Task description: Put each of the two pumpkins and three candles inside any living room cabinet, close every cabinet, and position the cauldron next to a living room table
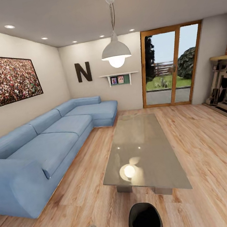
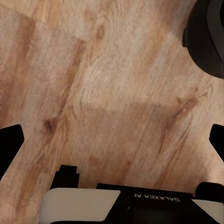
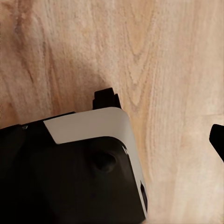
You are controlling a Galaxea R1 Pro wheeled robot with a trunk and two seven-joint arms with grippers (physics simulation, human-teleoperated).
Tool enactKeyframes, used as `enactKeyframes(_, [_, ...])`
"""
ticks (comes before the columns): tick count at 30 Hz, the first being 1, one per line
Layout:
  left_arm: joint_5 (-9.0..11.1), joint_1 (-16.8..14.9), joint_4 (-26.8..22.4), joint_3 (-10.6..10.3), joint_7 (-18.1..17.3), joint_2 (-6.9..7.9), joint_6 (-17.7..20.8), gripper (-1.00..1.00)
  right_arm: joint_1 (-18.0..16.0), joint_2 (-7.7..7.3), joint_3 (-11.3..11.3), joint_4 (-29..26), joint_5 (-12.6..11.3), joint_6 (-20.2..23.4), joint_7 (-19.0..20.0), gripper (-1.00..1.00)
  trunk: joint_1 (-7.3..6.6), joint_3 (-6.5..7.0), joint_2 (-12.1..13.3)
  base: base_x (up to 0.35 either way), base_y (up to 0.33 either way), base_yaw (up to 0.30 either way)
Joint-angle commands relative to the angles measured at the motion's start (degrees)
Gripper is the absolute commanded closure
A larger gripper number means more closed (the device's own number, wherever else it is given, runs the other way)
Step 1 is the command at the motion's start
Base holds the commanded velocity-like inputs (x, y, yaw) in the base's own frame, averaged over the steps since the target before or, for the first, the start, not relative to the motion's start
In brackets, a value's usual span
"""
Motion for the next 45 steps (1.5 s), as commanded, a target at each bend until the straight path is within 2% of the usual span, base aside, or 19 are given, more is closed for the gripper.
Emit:
enactKeyframes(1, [0.6,-0.1,0.1,-0.5,0.1,-0.06,0.1,-1.0,-0.1,0.07,0.5,0.1,-0.6,0.1,-0.1,-1.0,-0.23,0.12,0.4,0.0,0.0,0.0])
enactKeyframes(8, [0.6,-0.1,0.0,-0.5,0.1,-0.08,0.1,-1.0,0.0,0.09,0.5,0.1,-0.6,-0.2,0.0,-1.0,-1.76,1.36,3.2,0.0,0.0,0.0])
enactKeyframes(15, [0.6,-0.1,0.0,-0.5,0.1,-0.1,0.0,-1.0,0.6,0.09,0.4,0.1,-0.6,-5.5,-0.2,-1.0,-3.3,2.62,6.0,0.0,0.0,0.0])
enactKeyframes(17, [0.6,-0.1,0.1,-0.5,0.1,-0.03,-1.9,-1.0,1.0,0.09,0.5,0.1,-0.6,-8.1,-0.4,-1.0,-3.74,2.98,6.8,0.0,0.0,0.0])
enactKeyframes(23, [0.6,-0.1,0.2,-0.5,0.0,-0.02,-3.7,-1.0,3.7,0.25,0.5,0.1,-0.6,-8.9,-0.5,-1.0,-5.06,4.06,9.2,0.0,0.0,0.0])
enactKeyframes(26, [0.5,0.0,0.3,-0.6,-0.2,-0.25,-3.7,-1.0,5.2,0.27,0.5,0.1,-0.6,-8.9,-0.5,-1.0,-5.06,4.06,9.2,0.0,0.0,0.0])
enactKeyframes(45, [0.4,0.8,0.3,-0.7,-0.1,-0.07,-3.8,-1.0,5.5,0.27,0.5,0.1,-0.6,-8.9,-0.5,-1.0,-5.06,4.06,9.2,0.0,0.0,0.0])
